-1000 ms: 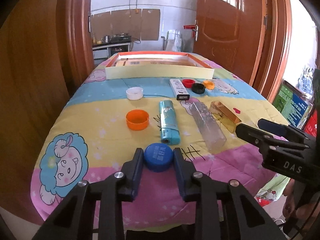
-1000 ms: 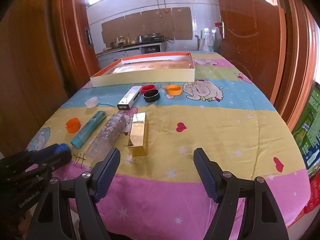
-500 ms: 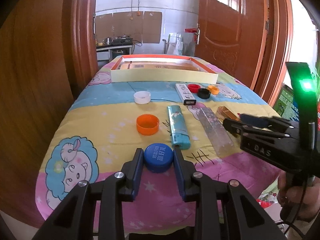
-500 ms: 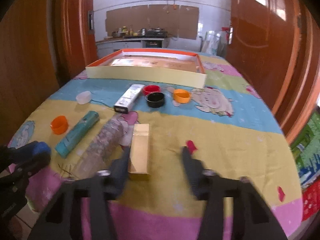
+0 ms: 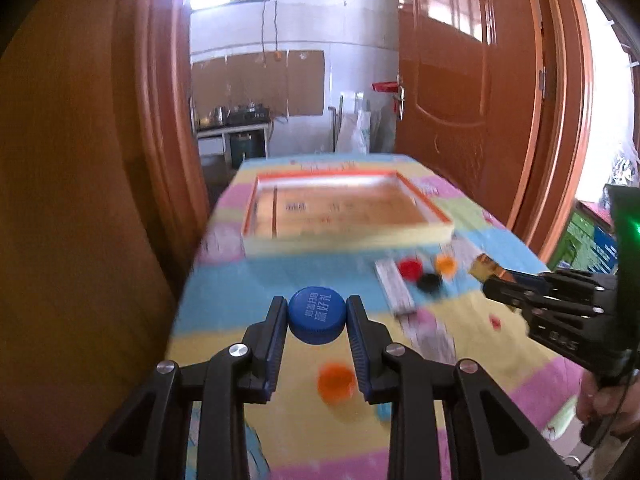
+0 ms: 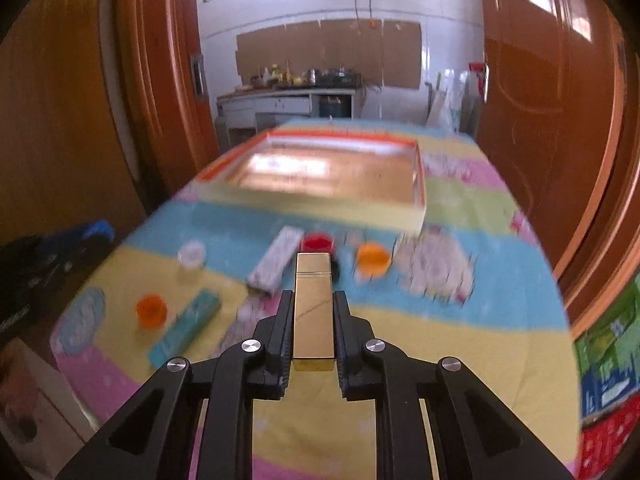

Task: Organize rigid objects
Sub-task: 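Carry the gold block and blue cap into the cardboard tray and open both grippers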

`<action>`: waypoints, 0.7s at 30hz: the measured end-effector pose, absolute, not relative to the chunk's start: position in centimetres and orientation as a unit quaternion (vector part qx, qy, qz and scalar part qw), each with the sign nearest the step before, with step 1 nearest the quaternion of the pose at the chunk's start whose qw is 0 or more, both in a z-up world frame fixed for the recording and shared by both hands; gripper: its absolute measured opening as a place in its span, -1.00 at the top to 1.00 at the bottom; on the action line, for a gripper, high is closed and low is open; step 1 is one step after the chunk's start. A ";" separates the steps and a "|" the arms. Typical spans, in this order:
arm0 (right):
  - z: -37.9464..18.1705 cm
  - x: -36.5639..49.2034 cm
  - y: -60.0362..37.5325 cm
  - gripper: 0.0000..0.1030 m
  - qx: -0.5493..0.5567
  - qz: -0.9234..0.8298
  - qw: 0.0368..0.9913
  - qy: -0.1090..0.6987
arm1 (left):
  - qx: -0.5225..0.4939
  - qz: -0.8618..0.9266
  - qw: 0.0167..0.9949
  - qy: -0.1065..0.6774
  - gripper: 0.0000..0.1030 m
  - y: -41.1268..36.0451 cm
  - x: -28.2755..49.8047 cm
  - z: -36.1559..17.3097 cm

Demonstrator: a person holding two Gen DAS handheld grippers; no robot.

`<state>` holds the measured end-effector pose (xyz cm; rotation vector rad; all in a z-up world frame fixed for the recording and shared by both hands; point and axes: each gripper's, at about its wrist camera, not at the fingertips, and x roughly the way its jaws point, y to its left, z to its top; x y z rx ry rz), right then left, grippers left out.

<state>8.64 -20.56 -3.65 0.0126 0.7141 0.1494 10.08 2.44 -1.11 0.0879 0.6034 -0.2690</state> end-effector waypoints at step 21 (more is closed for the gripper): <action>-0.9 28.8 -24.5 0.65 -0.009 0.080 0.924 0.375 | 0.041 -0.123 0.902 0.411 0.41 -3.3 32.4 -0.9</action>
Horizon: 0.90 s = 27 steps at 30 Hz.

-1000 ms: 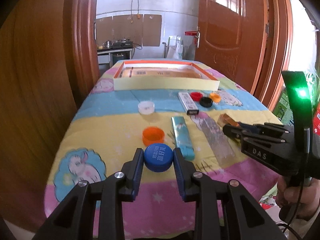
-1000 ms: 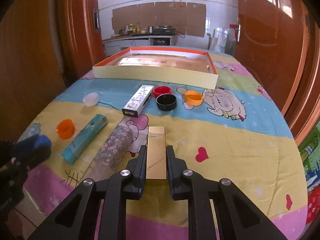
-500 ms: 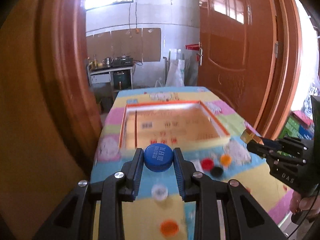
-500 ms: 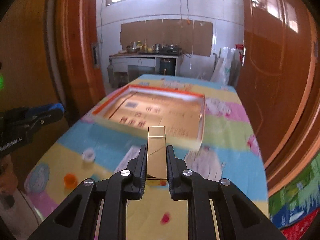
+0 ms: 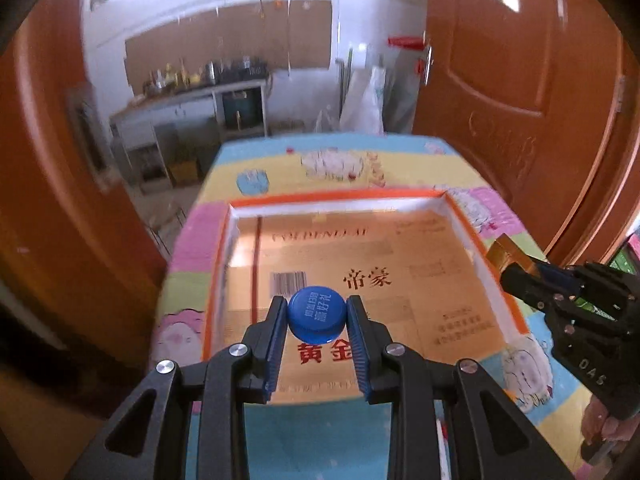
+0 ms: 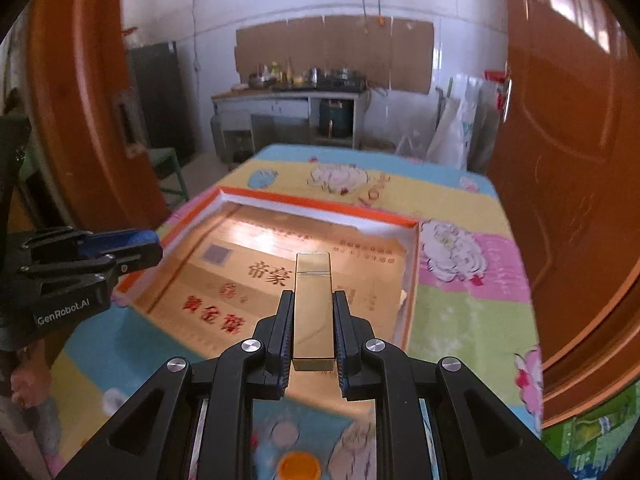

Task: Organize rigid objects
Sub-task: 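Carry the gold block and blue cap into the cardboard tray and open both grippers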

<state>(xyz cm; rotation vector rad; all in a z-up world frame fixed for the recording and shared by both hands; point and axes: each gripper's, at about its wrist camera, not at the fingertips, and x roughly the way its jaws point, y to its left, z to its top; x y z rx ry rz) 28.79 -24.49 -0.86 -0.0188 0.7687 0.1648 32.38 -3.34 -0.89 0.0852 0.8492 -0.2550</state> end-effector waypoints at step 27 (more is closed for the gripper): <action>-9.0 34.9 -23.4 0.60 -0.050 0.052 0.888 0.454 | 0.053 -0.121 0.879 0.458 0.25 -3.3 37.6 -8.6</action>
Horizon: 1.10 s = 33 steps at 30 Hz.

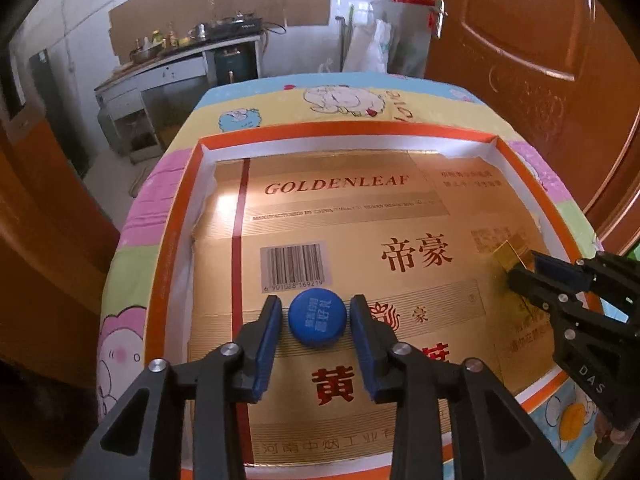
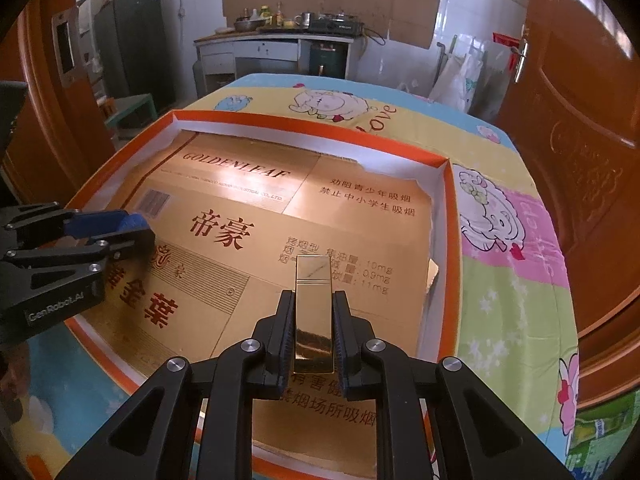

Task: Organize rigid objects
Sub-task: 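Carry the gold block and blue cap into the cardboard tray and open both grippers, then withdraw both open grippers from the tray back over the table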

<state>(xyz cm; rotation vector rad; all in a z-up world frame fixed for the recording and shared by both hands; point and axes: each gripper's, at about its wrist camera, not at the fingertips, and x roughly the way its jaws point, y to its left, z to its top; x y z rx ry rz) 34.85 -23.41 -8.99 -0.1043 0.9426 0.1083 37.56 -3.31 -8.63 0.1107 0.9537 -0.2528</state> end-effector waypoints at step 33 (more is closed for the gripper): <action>-0.8 20.4 -25.5 0.16 0.065 0.062 0.949 0.301 | -0.005 -0.209 0.925 0.318 -0.33 -0.1 28.3 -1.7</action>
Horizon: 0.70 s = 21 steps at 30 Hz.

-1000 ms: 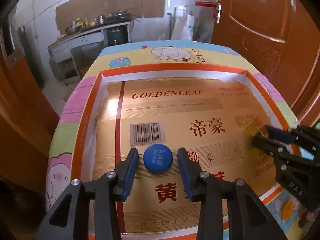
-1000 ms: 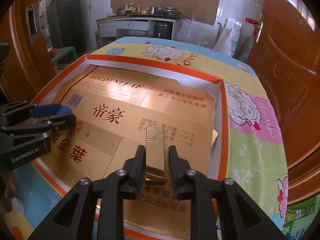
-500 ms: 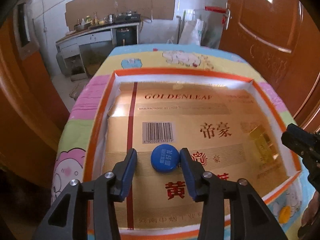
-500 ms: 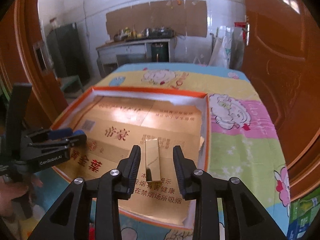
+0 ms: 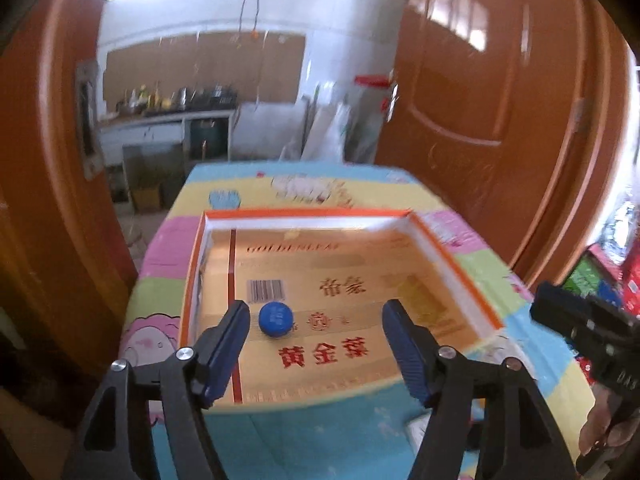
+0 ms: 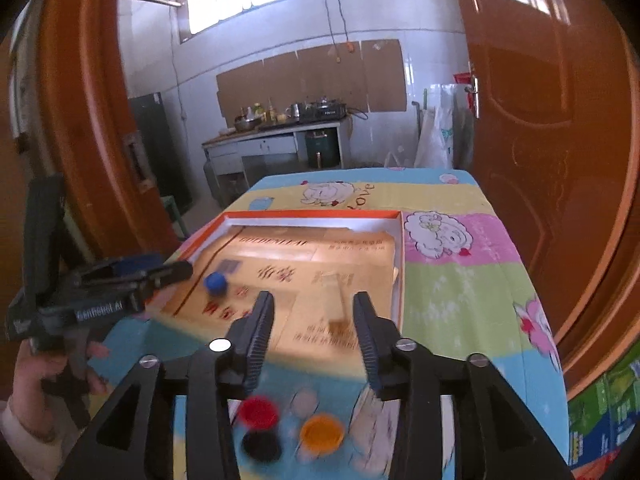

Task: Organize rigid objects
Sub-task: 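Withdraw both open grippers from the tray back over the table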

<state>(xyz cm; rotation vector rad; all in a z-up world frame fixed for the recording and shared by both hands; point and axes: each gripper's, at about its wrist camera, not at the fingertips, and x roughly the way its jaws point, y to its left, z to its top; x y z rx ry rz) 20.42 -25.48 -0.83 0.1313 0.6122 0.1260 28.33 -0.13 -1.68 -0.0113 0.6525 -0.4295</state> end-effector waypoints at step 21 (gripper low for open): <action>-5.0 4.0 -17.4 -0.37 0.037 0.028 0.950 0.310 | -0.042 -0.164 0.960 0.224 -0.34 6.0 9.6 -1.0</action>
